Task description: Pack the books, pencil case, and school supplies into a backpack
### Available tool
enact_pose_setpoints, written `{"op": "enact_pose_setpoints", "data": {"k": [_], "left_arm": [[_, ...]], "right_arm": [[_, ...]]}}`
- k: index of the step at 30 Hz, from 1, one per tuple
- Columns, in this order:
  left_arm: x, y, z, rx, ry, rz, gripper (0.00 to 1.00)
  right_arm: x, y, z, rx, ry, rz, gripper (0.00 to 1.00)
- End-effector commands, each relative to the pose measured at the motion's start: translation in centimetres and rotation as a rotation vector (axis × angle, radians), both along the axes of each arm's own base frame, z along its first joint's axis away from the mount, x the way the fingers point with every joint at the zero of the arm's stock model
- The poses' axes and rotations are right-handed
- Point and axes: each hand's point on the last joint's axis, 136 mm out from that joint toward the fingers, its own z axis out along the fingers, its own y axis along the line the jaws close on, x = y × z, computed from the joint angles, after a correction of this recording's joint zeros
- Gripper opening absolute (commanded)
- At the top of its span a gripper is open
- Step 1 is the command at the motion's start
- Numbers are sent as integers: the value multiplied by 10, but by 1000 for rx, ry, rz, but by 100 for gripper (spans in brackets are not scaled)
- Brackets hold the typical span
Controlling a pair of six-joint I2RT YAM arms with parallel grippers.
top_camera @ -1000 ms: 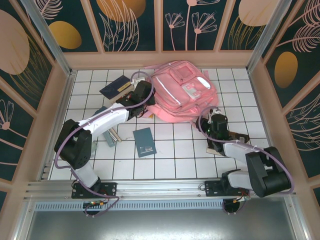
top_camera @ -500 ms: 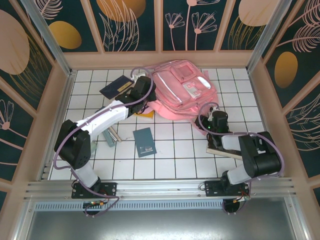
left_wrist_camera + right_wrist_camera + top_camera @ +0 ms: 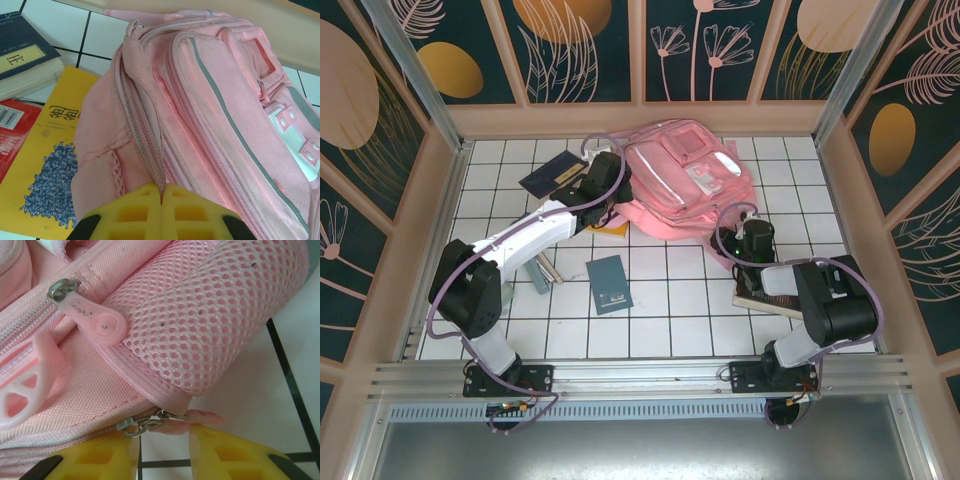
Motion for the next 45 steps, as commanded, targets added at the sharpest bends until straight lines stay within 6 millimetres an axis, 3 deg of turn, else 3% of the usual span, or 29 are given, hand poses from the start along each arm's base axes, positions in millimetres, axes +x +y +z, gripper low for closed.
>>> {"op": "enact_pose_setpoints", "data": {"k": [1, 5, 6, 9, 16, 24, 27, 30, 33, 36, 38, 40, 44, 45], "left_arm": [[6, -3, 53, -94, -112, 9, 0], [5, -2, 53, -92, -111, 10, 0], [5, -2, 54, -92, -112, 11, 0], [5, -1, 54, -90, -114, 13, 0], [6, -5, 46, -101, -98, 8, 0], [6, -12, 26, -139, -62, 2, 0], [6, -10, 21, -128, -57, 8, 0], [5, -7, 14, -95, -50, 7, 10], [1, 3, 3, -32, -42, 19, 37], [-2, 17, -1, 38, -49, 48, 48], [-5, 18, -1, 53, -61, 34, 50], [-9, 6, 0, 48, -76, -16, 50], [-22, -44, -4, 29, -81, -187, 40], [-25, -58, -17, 50, -62, -226, 38]], "right_arm": [[23, -7, 24, -2, -102, -55, 23], [26, -12, 28, -17, -126, -81, 21], [27, -15, 28, -33, -133, -89, 12], [25, -17, 26, -59, -130, -93, 0], [9, -9, 33, -57, -141, -42, 0], [-12, 20, 61, -65, -202, 86, 0], [-16, 9, 61, -87, -184, 32, 0], [-19, -2, 62, -107, -177, -15, 3], [-22, -8, 59, -103, -160, -30, 17], [-26, -11, 52, -106, -137, -36, 24], [-27, -12, 47, -107, -123, -34, 26], [-28, -13, 42, -109, -110, -33, 29], [-28, -12, 32, -117, -76, -18, 29], [-27, -11, 29, -116, -59, -9, 29]]}}
